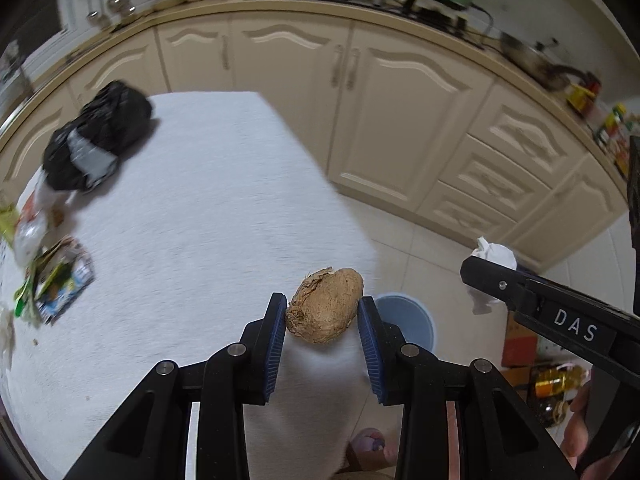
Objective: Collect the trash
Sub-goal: 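Carry tissue and potato to the blue bucket and open both grippers over it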
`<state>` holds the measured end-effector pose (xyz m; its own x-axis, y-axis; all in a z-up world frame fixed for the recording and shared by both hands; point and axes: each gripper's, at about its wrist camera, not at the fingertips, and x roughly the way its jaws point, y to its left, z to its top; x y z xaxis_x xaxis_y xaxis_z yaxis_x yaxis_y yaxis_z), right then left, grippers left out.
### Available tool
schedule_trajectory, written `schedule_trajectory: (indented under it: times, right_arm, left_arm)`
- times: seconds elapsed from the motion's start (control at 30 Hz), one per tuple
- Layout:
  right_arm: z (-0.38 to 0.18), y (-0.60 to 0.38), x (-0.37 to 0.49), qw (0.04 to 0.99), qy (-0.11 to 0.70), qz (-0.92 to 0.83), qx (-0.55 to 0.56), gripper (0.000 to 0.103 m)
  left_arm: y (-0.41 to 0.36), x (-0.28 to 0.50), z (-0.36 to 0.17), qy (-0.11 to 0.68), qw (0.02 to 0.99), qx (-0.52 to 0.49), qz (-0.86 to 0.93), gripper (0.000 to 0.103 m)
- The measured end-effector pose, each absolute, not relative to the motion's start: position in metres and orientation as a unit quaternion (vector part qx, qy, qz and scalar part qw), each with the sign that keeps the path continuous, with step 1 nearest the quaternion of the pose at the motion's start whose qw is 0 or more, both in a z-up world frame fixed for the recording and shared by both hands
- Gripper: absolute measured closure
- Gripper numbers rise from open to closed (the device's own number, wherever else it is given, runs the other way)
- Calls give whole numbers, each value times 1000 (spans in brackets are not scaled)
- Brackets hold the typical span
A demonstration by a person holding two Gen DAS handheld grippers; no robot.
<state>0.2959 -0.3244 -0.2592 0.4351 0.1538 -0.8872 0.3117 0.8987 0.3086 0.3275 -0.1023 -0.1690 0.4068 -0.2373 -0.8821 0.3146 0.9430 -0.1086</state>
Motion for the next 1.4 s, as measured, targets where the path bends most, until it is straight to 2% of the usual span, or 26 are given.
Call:
schedule_trajectory:
  times: [0.6,0.63,0.7,0.73,0.77,1.27,1.33,1.37,1.4]
  right_arm:
    - [-291,-462,208,780,521,-169,301,66]
    - [-294,-469,204,777,521,-175,306,66]
    - [-298,-478,199,773,522,-184,311,66]
    - [-301,-482,196,770,522,-189,314,66]
    - [-303,-485,194,768,523,-191,317,66]
    - [-314,-457,211,767,546,-154,300,63]
    - [-311,-449,217,770,549,-145,290,40]
    - [-310,-446,219,771,548,-143,290,18]
    - [-307,-443,220,777,541,-142,289,5]
  left_arm:
    - [-267,347,-224,548,780,135,-270,70]
    - [-273,348,-227,546,781,141,-270,68]
    - [-290,346,-233,538,782,173,-261,51]
    - [-296,346,-235,533,785,183,-258,40]
    - [-300,345,-237,527,788,188,-256,35]
    - [-286,357,-249,544,794,176,-204,35]
    - [-279,360,-247,543,799,169,-194,35]
    - [-275,359,-245,544,800,166,-191,35]
    - [-271,359,-244,545,801,162,-189,35]
